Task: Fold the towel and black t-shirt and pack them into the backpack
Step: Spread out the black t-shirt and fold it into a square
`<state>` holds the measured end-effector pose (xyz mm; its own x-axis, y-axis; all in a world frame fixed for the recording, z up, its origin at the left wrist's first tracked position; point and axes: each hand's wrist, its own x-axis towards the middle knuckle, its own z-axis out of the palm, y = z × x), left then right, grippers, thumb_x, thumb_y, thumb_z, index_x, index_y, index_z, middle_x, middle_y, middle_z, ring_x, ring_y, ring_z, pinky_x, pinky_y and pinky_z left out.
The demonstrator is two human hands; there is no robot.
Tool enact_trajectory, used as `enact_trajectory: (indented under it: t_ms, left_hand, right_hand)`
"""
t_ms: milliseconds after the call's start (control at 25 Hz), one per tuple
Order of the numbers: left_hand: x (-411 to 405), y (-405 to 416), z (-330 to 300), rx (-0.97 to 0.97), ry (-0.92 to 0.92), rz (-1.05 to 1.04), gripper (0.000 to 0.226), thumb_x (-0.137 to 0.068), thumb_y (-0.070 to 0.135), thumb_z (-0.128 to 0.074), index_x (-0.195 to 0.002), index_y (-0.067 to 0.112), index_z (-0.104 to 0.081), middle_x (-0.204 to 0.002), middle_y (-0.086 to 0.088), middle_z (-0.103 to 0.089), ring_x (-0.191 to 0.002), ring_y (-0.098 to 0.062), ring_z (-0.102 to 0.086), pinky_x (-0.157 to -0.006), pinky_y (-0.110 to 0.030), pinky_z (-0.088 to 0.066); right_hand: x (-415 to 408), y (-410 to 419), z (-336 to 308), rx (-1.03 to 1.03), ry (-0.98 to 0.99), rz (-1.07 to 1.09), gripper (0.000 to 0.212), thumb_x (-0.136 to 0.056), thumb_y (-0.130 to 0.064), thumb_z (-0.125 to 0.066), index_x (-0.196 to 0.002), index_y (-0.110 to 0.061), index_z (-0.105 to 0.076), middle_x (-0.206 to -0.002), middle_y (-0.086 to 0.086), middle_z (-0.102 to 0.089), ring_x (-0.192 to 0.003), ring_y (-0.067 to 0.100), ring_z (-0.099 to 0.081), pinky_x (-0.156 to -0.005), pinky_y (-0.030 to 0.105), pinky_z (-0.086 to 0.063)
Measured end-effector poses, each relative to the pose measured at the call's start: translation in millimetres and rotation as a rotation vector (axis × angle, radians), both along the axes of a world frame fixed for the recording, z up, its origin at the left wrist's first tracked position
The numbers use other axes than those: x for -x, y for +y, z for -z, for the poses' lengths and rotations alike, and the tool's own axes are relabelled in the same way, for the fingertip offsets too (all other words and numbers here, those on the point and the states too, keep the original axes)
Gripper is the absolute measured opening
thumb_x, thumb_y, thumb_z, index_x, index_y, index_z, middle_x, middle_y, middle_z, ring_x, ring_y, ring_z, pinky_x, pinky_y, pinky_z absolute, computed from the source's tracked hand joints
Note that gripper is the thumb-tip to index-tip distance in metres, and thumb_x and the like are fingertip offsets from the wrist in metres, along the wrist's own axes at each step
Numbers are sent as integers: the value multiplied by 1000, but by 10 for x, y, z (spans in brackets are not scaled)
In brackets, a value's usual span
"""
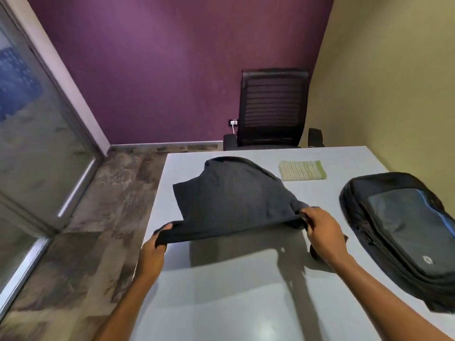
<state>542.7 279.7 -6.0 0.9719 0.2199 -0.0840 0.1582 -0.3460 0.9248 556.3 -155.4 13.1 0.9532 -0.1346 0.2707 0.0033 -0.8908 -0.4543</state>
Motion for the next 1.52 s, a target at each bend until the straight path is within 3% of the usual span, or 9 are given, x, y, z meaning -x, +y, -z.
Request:
enact_trajectory:
  t_ms: [80,200,400,520,720,920,1080,1280,1520]
  left_hand:
    - [180,155,376,-105,117,27,35,-102,15,-49,-131,28,-63,-126,-5,-67,-119,-29,-60,-99,-34,-42]
    - [340,299,667,-268,272,62,38,-102,10,-52,-140,11,-56,-133,-20,-61,-124,-40,-56,-105,-41,-41]
    - [603,457,970,-527,455,199,41,-99,5,-53,-141,8,-55,-137,-22,-59,-123,-42,-57,-104,-41,-43]
    - [704,467,1099,-531,571,224,47,-102,10,-51,-148,9,-44,-151,-21,-45,-134,-41,-48,-111,-39,-36]
    - [537,511,1243,-782,978,421,91,-82,72,-55,-156,24,-30,-165,-18,-13,-150,-45,-13,-120,-54,-19]
    - [252,26,1102,-818,514,229,71,-96,60,-49,-154,21,-36,-165,-14,-18,-150,-37,-21,-119,-56,-24]
    - [111,-280,1439,-656,524,368,81,-95,50,-58,-160,23,-17,-167,-14,-3,-152,-40,-10,-120,-54,-22]
    - [295,-211,1757,-857,590,374,82,-99,57,-43,-160,19,-5,-167,-14,2,-153,-39,-6,-116,-60,-26]
    - [-82,-450,1496,-974,417,147,59,-98,49,-51,-144,12,-49,-155,-19,-40,-140,-41,-38,-111,-62,-32]
  right_hand:
    - [281,-28,342,144,112,-2,16,-87,-4,-62,-88,-19,-66,-76,2,-64,-82,31,-54,-64,39,-45]
    - [556,-56,660,295,281,32,13,-81,-8,-67,-73,-19,-65,-67,0,-59,-80,31,-52,-58,34,-36]
    - [895,-163,1128,348,546,-21,14,-93,-32,-60,-83,-25,-66,-99,3,-62,-105,34,-54,-79,34,-41]
    - [1148,-91,1222,349,663,-109,14,-96,-33,-57,-93,-25,-68,-96,2,-56,-106,33,-58,-79,33,-44]
    - [1202,-107,1176,158,974,-194,21,-95,-45,-57,-95,-25,-64,-93,-3,-66,-85,21,-62,-70,33,-47]
    - [882,-181,1233,46,570,-84,17,-96,-32,-58,-112,-27,-60,-113,-3,-63,-101,26,-63,-78,38,-52]
    - [717,-206,1535,83,798,41,65,-97,-36,-59,-154,-24,-31,-164,3,-21,-134,35,-42,-103,48,-46]
    - [977,-191,1577,180,889,244,51,-98,-41,-53,-142,-22,-37,-145,10,-39,-121,39,-47,-87,45,-49]
    - [198,-206,1297,141,743,164,29,-97,-37,-53,-112,-13,-60,-116,10,-62,-111,34,-59,-85,40,-51]
